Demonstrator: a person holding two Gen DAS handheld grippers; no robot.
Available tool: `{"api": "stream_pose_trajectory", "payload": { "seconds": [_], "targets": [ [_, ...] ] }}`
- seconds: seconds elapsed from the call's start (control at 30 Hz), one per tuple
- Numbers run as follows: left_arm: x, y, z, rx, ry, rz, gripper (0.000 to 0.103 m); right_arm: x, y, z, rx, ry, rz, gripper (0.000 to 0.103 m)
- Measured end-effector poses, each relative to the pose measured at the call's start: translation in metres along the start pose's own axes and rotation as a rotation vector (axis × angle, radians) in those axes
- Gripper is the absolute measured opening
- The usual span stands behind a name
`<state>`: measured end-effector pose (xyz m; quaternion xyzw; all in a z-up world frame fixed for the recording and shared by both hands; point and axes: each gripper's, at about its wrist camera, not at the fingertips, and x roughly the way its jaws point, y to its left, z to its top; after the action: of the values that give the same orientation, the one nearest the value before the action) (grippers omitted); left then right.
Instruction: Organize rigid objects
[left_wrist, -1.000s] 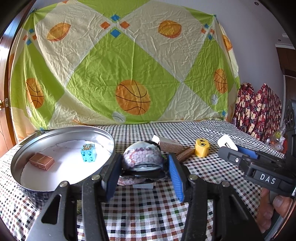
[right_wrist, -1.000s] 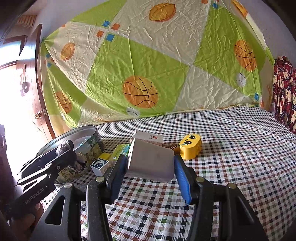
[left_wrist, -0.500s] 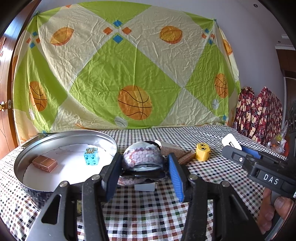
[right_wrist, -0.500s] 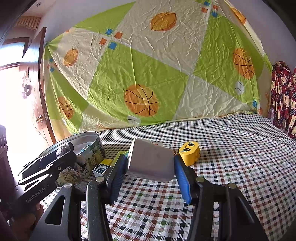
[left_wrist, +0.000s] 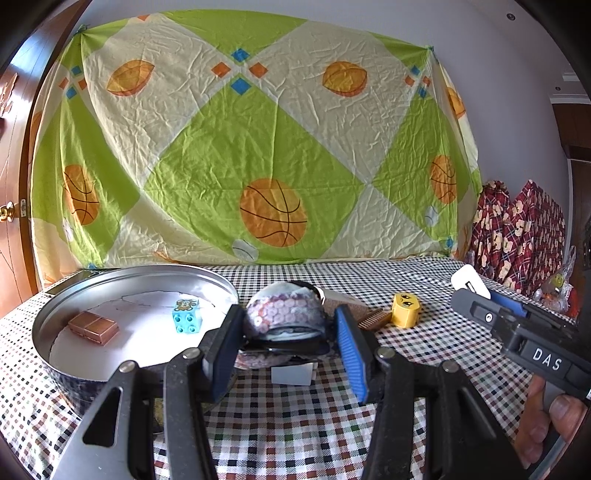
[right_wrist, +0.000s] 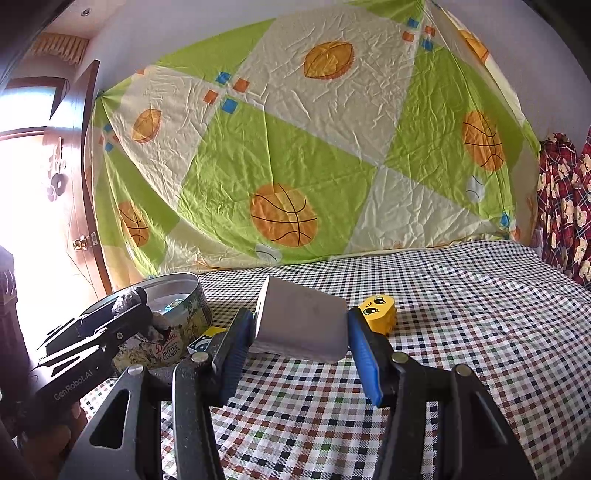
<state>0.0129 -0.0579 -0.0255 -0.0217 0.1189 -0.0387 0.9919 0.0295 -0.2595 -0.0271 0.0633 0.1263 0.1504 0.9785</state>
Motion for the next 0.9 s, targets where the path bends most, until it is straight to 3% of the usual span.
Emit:
{"api": "stream_pose_trajectory", "payload": {
  "seconds": [0.9],
  "targets": [
    [-0.006, 0.012, -0.001, -0.024, -0.01, 0.017, 0.05, -0.009, 0.019, -0.006, -0.055, -0.051, -0.026, 0.055]
  ]
}}
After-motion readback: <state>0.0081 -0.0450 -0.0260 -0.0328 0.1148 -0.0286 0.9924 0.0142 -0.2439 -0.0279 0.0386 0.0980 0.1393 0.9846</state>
